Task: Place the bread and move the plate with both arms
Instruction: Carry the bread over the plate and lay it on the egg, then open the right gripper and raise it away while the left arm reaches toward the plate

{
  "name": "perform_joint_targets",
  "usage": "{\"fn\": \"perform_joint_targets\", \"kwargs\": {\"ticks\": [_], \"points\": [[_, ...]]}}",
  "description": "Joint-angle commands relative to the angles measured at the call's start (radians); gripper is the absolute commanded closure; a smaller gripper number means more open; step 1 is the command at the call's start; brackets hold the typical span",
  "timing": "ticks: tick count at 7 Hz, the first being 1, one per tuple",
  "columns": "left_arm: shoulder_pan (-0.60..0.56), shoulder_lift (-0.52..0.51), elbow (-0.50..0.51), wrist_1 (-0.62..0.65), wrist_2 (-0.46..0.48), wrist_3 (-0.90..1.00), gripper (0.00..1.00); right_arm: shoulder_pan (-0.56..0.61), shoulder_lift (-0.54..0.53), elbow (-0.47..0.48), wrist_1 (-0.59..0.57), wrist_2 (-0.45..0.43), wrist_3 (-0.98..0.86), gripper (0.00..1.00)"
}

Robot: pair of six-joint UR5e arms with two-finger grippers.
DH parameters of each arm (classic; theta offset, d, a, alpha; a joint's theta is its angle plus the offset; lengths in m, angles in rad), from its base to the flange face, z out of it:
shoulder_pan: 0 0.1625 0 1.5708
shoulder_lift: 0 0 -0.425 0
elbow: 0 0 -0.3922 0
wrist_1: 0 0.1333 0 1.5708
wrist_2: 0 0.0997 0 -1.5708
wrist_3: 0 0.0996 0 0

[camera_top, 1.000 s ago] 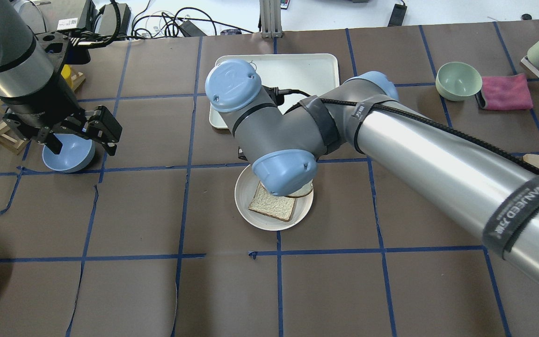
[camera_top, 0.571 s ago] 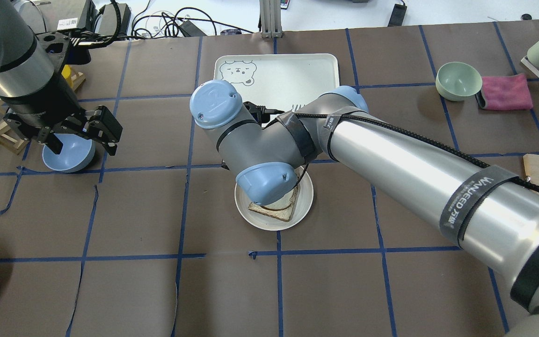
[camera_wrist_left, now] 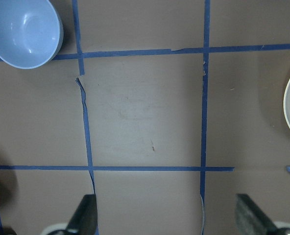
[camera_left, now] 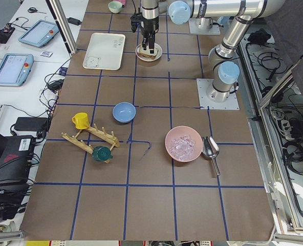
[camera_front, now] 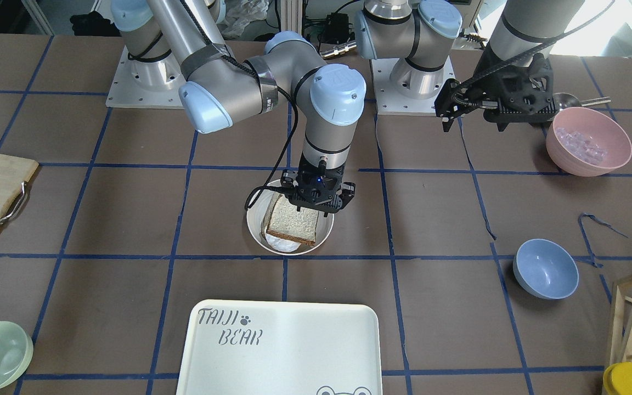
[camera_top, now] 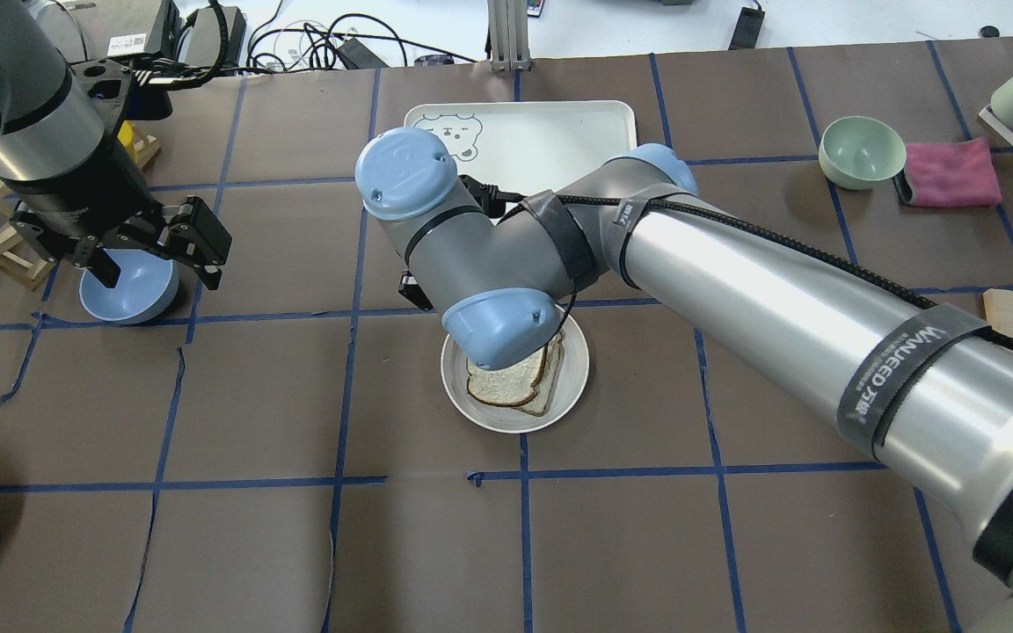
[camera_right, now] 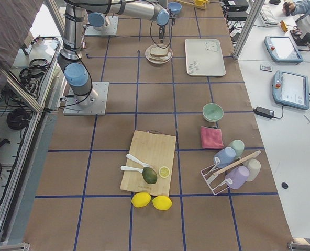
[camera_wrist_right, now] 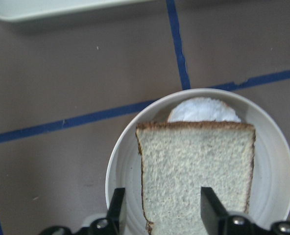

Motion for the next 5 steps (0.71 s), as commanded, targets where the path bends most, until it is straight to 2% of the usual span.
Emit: {"fn": "perform_joint_targets", "kwargs": {"ticks": [1,3,4,5], "points": [[0.0,-0.016,0.001,0.006,-0.002,-0.001,0.0,-0.127,-0.033,-0.126,0.17,0.011,-0.225,0.0],[0.0,-0.043,-0.001,0.074,-0.016,-0.036,0.0,-0.308,-0.136,-0.162,0.312,0.095,-0.538,0.0],[-0.006,-0.069,-0.002,0.109,-0.019,-0.047,0.0,-0.371,-0.186,-0.176,0.396,0.127,-0.663,0.0],[-0.015,-0.105,-0.019,0.162,-0.075,-0.05,0.0,-0.382,-0.26,-0.156,0.456,0.123,-0.769,0.0]]}}
